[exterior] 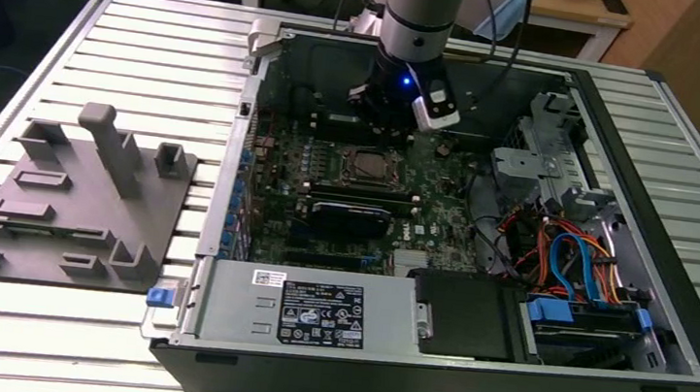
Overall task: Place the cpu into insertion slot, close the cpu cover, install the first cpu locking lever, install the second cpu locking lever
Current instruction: 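Install the first cpu locking lever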
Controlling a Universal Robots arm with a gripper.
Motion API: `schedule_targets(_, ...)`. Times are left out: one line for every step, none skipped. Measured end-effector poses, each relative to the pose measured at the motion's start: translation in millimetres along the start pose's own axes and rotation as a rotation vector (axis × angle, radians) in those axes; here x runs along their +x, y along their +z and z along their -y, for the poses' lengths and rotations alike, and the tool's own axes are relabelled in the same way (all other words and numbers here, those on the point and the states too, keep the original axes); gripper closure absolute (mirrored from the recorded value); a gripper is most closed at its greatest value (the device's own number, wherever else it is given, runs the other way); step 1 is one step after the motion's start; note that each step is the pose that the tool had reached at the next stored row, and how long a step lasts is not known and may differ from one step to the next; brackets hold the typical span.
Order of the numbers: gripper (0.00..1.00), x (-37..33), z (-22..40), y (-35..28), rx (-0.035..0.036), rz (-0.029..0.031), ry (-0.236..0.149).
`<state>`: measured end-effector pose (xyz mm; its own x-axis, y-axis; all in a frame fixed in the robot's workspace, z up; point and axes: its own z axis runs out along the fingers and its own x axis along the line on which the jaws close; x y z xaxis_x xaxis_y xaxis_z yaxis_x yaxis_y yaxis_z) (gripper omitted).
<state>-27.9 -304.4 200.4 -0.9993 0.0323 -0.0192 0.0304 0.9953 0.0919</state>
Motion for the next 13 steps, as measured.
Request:
schedule_targets(0.9,0.0,0.1,-0.1,0.0001,0.0,0.0)
schedule_targets(0.9,0.0,0.2,0.0,0.0002,-0.0002,0.0)
schedule_targets(0.9,0.0,0.5,0.3,0.0002,-0.0002,0.0)
schedule_targets(0.9,0.0,0.8,0.8,0.0004,-0.0002,0.0)
schedule_targets(0.9,0.0,1.1,1.2,0.0006,-0.0002,0.0)
schedule_targets(0.9,0.0,1.4,1.5,0.0007,-0.0003,0.0)
schedule_targets(0.9,0.0,1.6,1.7,0.0006,-0.0002,0.0)
schedule_targets(0.9,0.0,1.7,1.8,0.0005,-0.0001,0.0)
schedule_targets(0.9,0.0,1.8,1.8,0.0006,-0.0001,0.0)
schedule_targets(0.9,0.0,1.8,1.8,0.0006,-0.0001,0.0)
schedule_targets(0.9,0.0,1.8,1.6,0.0006,-0.0002,0.0)
schedule_targets(0.9,0.0,1.8,1.1,0.0008,-0.0003,0.0)
schedule_targets(0.9,0.0,1.8,0.7,0.0007,-0.0003,0.0)
